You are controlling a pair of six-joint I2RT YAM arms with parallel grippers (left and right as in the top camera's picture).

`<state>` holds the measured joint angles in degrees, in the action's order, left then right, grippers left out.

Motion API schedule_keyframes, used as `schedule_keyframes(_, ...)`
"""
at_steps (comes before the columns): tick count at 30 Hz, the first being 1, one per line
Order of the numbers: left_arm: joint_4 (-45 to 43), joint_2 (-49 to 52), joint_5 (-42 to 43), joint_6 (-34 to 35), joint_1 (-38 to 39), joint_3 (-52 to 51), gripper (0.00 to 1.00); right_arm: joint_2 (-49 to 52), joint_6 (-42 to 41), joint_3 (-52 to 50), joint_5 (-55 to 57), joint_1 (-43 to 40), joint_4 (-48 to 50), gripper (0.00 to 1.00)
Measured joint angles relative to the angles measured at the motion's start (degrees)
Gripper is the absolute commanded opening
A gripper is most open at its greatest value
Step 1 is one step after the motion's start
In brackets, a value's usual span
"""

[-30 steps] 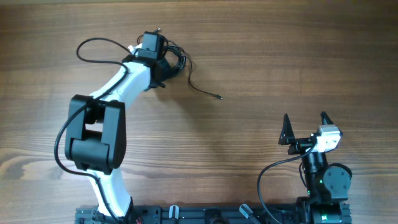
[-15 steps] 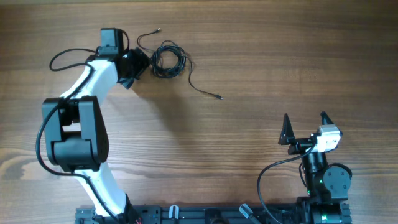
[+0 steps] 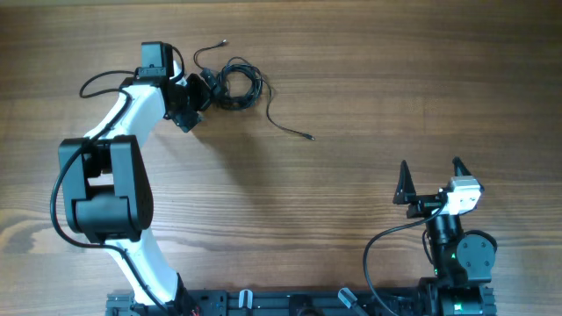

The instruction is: Untangle cables

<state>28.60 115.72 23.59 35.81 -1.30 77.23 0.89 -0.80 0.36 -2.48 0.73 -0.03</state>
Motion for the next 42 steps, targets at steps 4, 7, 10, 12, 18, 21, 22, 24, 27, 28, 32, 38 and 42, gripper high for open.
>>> schedule_keyframes(4,0.15,0.37,0.35,-0.02,0.00,-0.02,1.00,0.00,0.00,0.00,0.00,0.00,0.00,1.00)
schedule_keyframes(7,0.35,0.85,0.35,-0.15,0.00,-0.02,1.00,0.00,0.00,0.00,0.00,0.00,0.02,1.00)
schedule_keyframes(10,0.33,0.92,0.35,-0.17,0.00,0.00,1.00,0.00,0.00,0.00,0.00,0.00,0.00,1.00)
schedule_keyframes(12,0.33,0.92,0.35,-0.17,0.00,-0.02,0.99,0.00,0.00,0.00,0.00,0.00,0.00,1.00)
schedule_keyframes(18,-1.25,0.92,0.11,-0.15,0.00,-0.02,1.00,0.00,0.00,0.00,0.00,0.00,0.00,1.00)
schedule_keyframes(21,-3.50,0.92,-0.63,-0.13,0.00,-0.02,1.00,0.00,0.00,0.00,0.00,0.00,0.02,1.00)
schedule_keyframes(22,-4.26,0.92,-1.01,-0.15,-0.02,-0.02,1.00,0.00,0.00,0.00,0.00,0.00,0.02,1.00)
schedule_keyframes(24,-5.25,0.92,-1.44,-0.15,-0.02,-0.02,1.00,0.00,0.00,0.00,0.00,0.00,0.00,1.00)
schedule_keyframes(27,-5.42,0.92,-1.66,-0.15,0.00,0.00,1.00,0.00,0.00,0.00,0.00,0.00,0.00,1.00)
schedule_keyframes(28,-5.31,0.92,-1.70,-0.15,0.00,-0.02,1.00,0.00,0.00,0.00,0.00,0.00,0.00,1.00)
schedule_keyframes(32,-4.24,0.92,-1.90,-0.15,0.00,0.00,1.00,0.00,0.00,0.00,0.00,0.00,0.00,1.00)
schedule_keyframes(38,-3.65,0.92,-4.92,-0.15,0.00,0.00,1.00,0.00,0.00,0.00,0.00,0.00,0.00,1.00)
schedule_keyframes(42,-2.69,0.92,-7.17,-0.15,0.00,0.00,0.99,0.00,0.00,0.00,0.00,0.00,0.00,1.00)
